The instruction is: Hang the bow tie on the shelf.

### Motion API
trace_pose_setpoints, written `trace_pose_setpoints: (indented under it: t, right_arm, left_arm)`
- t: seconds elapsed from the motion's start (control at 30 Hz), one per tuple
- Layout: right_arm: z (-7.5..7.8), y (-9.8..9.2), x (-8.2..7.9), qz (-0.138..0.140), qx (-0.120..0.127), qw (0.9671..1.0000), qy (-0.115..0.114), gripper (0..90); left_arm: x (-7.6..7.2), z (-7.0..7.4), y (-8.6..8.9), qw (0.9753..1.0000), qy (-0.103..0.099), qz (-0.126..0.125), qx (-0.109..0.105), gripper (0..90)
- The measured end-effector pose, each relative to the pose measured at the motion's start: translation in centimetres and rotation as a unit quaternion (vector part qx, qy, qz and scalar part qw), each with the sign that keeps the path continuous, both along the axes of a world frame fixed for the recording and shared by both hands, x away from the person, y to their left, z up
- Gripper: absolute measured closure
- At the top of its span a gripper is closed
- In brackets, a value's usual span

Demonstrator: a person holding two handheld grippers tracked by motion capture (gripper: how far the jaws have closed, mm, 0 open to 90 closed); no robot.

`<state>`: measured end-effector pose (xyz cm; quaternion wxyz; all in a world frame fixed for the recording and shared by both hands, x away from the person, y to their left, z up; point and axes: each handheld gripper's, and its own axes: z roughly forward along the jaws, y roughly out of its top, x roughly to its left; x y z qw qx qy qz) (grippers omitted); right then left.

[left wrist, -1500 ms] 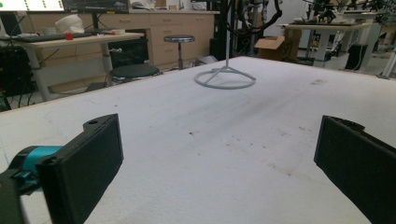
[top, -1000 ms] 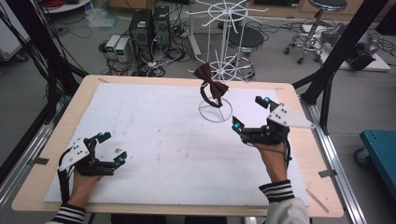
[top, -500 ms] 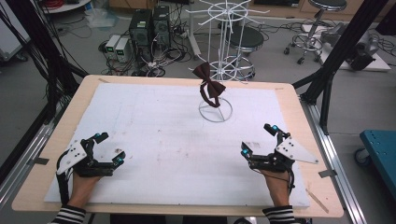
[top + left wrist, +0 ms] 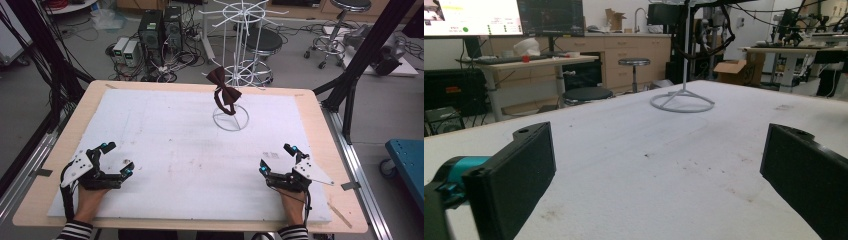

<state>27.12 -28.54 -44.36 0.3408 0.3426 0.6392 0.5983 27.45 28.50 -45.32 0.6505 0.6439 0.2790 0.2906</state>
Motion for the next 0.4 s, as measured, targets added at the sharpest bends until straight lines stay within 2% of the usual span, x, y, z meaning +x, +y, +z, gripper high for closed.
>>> trace_pose_setpoints:
  t: [0.13,0.2,0.27,0.4]
  right_arm:
    - [-0.69,0.05,0.07,-0.012,-0.002,0.9999,0.006,0.7]
    - [-0.64,0.00,0.06,-0.012,-0.005,0.9999,0.000,0.7]
    - [-0.73,0.02,0.09,-0.012,-0.007,0.9999,0.008,0.7]
    - [-0.76,-0.01,0.11,-0.014,-0.007,0.9999,0.007,0.7]
  left_arm:
    - [0.01,0.00,0.04,1.0000,0.001,-0.001,0.000,1.7]
    - [0.01,-0.01,0.04,1.0000,0.002,-0.002,-0.001,1.7]
    - [-0.01,-0.02,0.09,1.0000,0.000,-0.001,-0.001,1.7]
    - [-0.05,-0.05,0.10,1.0000,-0.002,-0.002,-0.004,1.7]
